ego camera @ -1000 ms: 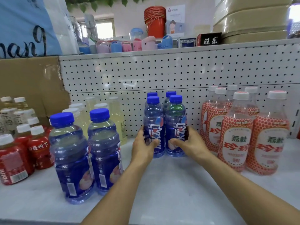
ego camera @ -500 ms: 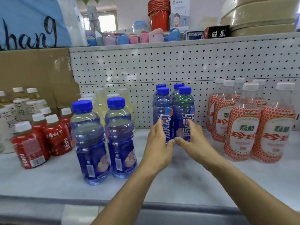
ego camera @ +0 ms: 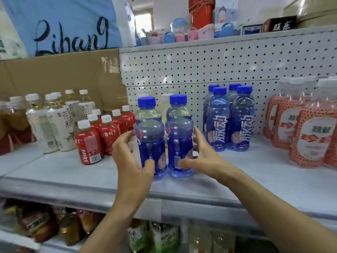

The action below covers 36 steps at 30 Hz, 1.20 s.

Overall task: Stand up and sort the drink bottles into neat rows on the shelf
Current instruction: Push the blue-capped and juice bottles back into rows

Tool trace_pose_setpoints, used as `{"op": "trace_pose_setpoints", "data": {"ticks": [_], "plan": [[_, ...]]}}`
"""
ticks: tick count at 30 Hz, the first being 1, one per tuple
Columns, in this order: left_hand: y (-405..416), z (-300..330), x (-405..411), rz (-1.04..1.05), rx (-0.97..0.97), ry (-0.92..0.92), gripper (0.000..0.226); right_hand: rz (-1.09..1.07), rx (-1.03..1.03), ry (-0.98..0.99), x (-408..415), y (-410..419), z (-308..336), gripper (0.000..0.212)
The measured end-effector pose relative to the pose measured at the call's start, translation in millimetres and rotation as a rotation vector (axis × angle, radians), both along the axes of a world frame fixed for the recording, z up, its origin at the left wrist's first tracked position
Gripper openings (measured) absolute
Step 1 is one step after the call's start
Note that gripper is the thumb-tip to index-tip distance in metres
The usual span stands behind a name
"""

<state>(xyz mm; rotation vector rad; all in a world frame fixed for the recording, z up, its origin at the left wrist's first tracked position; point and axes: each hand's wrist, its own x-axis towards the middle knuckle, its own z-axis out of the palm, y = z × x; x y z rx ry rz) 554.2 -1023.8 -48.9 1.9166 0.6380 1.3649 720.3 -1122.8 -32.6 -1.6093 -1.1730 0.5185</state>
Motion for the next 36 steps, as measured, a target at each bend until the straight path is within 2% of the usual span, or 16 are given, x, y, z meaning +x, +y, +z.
{"op": "trace_pose_setpoints", "data": {"ticks": [2,3,5,7,11,15,18,20,23,27,29,33,36], "plan": [[14,4,-8,-0.206,-0.277,0.139,0.087,0.011,0.001,-0.022,-5,5,1,0.094],[21,5,-10,-0.312,-0.337,0.197,0.086,-0.004,0.002,-0.032,-6,5,3,0.082],[33,7,-14,-0.395,-0.306,0.31,0.084,-0.013,-0.012,-0.028,-6,1,5,0.066],[42,9,-16,-0.39,-0.255,0.391,0.079,0.016,-0.032,0.004,-5,-3,3,0.059],[43,8,-12,-0.359,-0.278,0.417,0.065,-0.05,-0.024,-0.013,-7,-8,-6,0.044],[27,5,11,-0.336,-0.322,0.365,0.075,-0.213,0.001,-0.129,0,-16,-14,0.056],[21,1,32,-0.181,-0.212,0.394,0.102,-0.349,0.001,-0.18,12,-28,-17,0.065],[18,-2,44,-0.178,-0.229,0.386,0.111,-0.427,-0.032,-0.193,22,-38,-17,0.071],[8,-1,55,-0.264,-0.267,0.384,0.109,-0.524,-0.105,-0.236,38,-53,-15,0.077],[0,2,60,-0.525,-0.273,0.492,0.091,-0.638,-0.152,-0.251,59,-74,-15,0.081],[-3,2,64,-0.554,-0.266,0.517,0.083,-0.65,-0.135,-0.223,70,-83,-16,0.087],[-15,0,86,-0.564,-0.267,0.453,0.073,-0.479,-0.119,-0.133,87,-100,-13,0.083],[-22,-2,111,-0.554,-0.278,0.419,0.07,-0.359,-0.148,-0.154,92,-108,-14,0.079]]}}
